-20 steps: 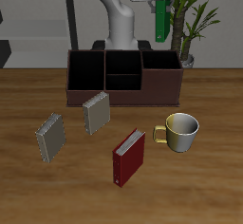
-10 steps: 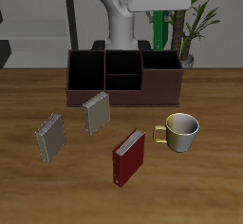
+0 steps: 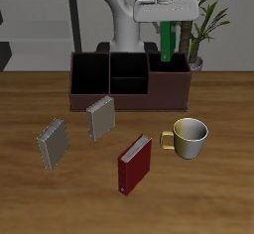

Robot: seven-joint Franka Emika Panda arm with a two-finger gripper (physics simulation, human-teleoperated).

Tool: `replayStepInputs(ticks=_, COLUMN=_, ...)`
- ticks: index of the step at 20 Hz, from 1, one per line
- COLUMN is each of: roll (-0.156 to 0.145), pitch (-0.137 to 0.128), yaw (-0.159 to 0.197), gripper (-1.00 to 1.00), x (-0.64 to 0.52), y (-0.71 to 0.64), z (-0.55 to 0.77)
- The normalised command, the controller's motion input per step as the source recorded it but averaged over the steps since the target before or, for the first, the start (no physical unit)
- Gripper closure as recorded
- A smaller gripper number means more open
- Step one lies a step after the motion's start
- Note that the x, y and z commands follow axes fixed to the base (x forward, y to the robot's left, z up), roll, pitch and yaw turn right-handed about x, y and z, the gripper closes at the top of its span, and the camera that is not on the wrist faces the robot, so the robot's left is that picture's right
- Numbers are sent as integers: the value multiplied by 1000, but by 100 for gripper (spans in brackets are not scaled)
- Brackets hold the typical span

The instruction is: Place the green book into the back desk caddy's right compartment

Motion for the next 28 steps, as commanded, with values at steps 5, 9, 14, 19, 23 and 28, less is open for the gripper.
replayStepInputs(ticks=5, roll=4, pitch=42, yaw=1, gripper=100, x=27, y=-10, z=-300)
replayStepInputs(ticks=9, roll=0, pitch=24, yaw=3, gripper=100, x=-19, y=-3, z=-246)
replayStepInputs(ticks=14, roll=22, pitch=35, yaw=-4, gripper=100, x=-5, y=65, z=-251)
replayStepInputs(ticks=19, roll=13, pitch=37, yaw=-2, gripper=100, x=25, y=110, z=-240)
replayStepInputs(ticks=23, roll=4, pitch=32, yaw=5, gripper=100, x=68, y=38, z=-215)
replayStepInputs(ticks=28, roll=1, pitch=28, yaw=-1, gripper=100, x=56, y=-4, z=-166)
